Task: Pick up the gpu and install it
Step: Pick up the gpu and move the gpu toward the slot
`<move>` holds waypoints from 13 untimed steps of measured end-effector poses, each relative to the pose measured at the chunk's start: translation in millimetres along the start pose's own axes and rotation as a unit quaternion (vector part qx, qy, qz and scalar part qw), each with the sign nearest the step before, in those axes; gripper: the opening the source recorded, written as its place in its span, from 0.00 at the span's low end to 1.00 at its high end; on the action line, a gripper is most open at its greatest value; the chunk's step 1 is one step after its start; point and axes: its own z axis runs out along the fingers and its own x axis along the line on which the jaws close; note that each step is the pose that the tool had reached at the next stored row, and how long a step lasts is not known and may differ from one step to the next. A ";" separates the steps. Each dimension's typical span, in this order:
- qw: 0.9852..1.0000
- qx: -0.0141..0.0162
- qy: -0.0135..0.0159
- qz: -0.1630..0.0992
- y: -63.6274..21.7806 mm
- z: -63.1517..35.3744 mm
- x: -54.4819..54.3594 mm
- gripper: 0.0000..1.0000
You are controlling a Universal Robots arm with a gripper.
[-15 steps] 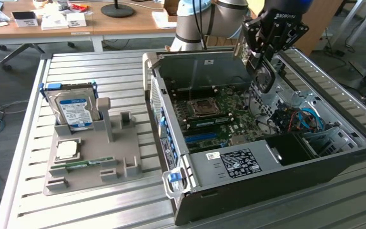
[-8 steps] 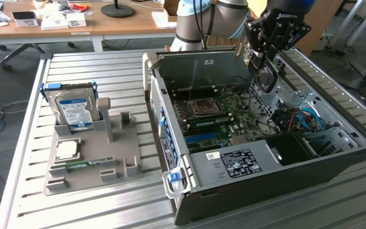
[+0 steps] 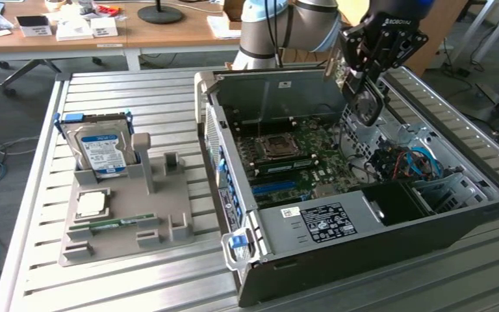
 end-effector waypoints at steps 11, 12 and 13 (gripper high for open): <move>1.000 0.000 0.000 0.000 0.6 0.3 -7.9 0.27; 1.000 0.000 0.000 0.000 0.6 0.2 -7.9 0.27; 1.000 0.000 0.000 0.000 0.6 0.2 -7.9 0.27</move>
